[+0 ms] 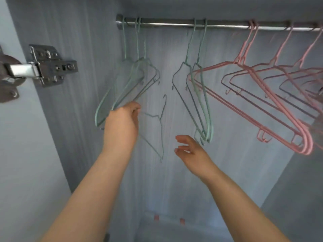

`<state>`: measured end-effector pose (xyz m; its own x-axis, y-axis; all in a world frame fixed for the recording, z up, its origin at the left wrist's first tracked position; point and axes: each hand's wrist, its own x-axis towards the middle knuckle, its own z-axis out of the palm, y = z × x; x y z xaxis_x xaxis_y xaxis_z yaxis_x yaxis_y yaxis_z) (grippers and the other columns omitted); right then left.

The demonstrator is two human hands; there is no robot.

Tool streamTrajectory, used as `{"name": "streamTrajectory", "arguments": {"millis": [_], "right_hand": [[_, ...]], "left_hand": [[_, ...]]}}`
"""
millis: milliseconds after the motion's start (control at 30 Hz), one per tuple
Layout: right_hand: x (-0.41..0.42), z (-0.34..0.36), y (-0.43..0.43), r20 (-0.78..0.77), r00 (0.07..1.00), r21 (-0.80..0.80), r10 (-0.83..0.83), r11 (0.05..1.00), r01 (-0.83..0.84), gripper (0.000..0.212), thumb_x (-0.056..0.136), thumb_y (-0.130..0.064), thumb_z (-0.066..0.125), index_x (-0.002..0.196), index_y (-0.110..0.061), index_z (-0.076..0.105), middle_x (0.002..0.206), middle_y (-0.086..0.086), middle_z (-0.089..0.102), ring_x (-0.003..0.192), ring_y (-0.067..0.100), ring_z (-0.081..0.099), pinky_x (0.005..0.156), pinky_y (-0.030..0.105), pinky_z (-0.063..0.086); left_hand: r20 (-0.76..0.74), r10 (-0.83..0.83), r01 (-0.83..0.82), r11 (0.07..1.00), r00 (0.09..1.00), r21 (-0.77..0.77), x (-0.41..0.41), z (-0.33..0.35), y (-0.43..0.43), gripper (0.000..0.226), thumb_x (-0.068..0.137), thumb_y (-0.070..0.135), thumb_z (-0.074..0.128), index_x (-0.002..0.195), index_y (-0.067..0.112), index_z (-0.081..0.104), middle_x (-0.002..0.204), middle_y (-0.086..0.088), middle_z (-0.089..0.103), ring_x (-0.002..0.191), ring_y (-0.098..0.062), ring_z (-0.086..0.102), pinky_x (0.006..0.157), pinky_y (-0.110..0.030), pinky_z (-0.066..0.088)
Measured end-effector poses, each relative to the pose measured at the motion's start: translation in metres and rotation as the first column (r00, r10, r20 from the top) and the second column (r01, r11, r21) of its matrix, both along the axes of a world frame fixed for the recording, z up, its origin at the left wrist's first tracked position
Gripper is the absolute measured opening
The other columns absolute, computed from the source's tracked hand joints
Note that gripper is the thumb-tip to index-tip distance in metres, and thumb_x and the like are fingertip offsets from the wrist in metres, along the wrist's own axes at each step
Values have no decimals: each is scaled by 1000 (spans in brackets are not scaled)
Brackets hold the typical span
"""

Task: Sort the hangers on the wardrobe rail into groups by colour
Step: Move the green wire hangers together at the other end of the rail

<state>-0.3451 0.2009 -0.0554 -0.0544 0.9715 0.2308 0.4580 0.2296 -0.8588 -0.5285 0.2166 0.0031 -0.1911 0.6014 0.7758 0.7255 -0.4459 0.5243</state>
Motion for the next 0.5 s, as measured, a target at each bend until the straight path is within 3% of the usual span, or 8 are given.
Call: {"name": "streamTrajectory", "arguments": {"millis": [67, 133, 167, 267, 400, 500], "right_hand": [[16, -21, 11, -19, 998, -66, -53, 996, 52, 39, 90, -14, 52, 128, -14, 46, 134, 6, 48, 108, 15, 50, 86, 21, 36], [33, -43, 20, 4, 996, -129, -85, 988, 84, 41, 90, -19, 53, 130, -17, 45, 136, 8, 45, 115, 18, 49, 88, 23, 37], [43, -54, 24, 32, 995, -160, -90, 983, 94, 44, 90, -23, 53, 132, -19, 42, 139, 8, 43, 120, 20, 47, 91, 25, 37], [76, -84, 29, 159, 985, -256, -66, 961, 106, 56, 89, -33, 53, 140, -24, 31, 147, 9, 30, 132, 24, 35, 106, 32, 31], [120, -114, 22, 389, 920, -377, 49, 919, 111, 69, 87, -42, 52, 145, -27, 17, 154, 9, 15, 140, 24, 21, 113, 35, 19], [143, -131, 9, 506, 839, -512, 199, 852, 107, 68, 87, -52, 44, 145, -30, 15, 156, 5, 12, 142, 23, 15, 116, 37, 15]], "left_hand": [[87, -41, 45, 998, 995, -44, -11, -32, -10, 17, 86, 2, 53, 91, 7, 68, 83, -12, 71, 63, -22, 67, 68, -27, 53], [272, -84, 114, 989, 959, -96, -27, -70, -25, 16, 86, 2, 54, 90, 9, 68, 77, 1, 69, 54, 1, 61, 59, -8, 46], [382, -95, 149, 982, 919, -114, -35, -89, -33, 16, 86, 1, 53, 89, 9, 67, 72, 10, 69, 54, 4, 61, 56, -4, 45], [570, -83, 223, 958, 817, -180, -50, -145, -60, 20, 87, -4, 51, 83, 9, 66, 65, 23, 70, 57, 4, 63, 58, -3, 47], [588, -112, 315, 915, 801, -254, -27, -188, -84, 30, 84, -7, 53, 74, 18, 66, 66, 16, 71, 57, 0, 64, 60, -7, 51], [611, -158, 378, 891, 776, -250, -9, -201, -87, 33, 84, -6, 53, 72, 21, 67, 67, 13, 72, 56, 0, 63, 59, -7, 50]]}}
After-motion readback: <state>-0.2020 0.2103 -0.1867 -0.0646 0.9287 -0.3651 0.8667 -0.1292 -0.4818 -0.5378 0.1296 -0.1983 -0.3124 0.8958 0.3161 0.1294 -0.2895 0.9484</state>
